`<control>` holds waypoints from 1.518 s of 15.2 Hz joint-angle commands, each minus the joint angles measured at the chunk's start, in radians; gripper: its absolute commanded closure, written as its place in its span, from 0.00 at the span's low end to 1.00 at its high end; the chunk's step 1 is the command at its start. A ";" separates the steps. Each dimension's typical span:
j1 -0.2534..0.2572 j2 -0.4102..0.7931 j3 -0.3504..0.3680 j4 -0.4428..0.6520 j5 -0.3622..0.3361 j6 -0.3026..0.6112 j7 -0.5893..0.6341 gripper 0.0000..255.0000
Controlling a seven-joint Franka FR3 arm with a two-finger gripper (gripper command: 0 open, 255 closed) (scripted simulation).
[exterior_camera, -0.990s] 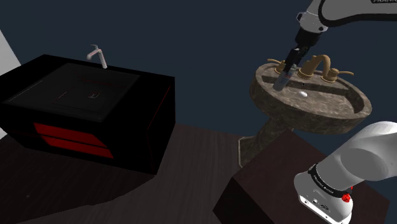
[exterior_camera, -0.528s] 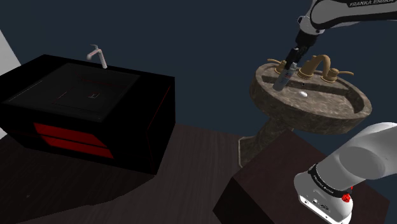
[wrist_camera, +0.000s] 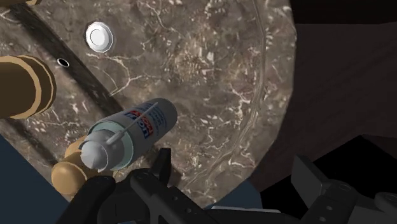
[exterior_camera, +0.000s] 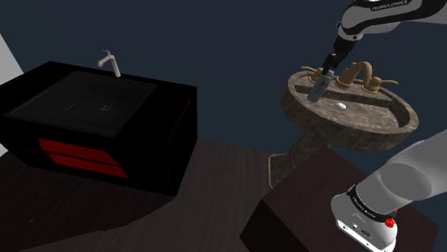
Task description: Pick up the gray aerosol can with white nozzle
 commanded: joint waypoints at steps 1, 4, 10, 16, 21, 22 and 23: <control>-0.009 0.066 -0.026 0.047 0.026 0.024 -0.036 0.00; -0.030 0.167 -0.060 0.127 0.077 0.050 -0.098 0.00; -0.104 0.384 -0.096 0.321 0.206 0.068 -0.221 0.00; -0.119 0.429 -0.091 0.304 0.233 0.127 -0.240 0.00; -0.121 0.442 -0.088 0.285 0.241 0.158 -0.244 1.00; -0.121 0.442 -0.088 0.285 0.241 0.158 -0.244 1.00; -0.121 0.442 -0.088 0.284 0.240 0.159 -0.244 1.00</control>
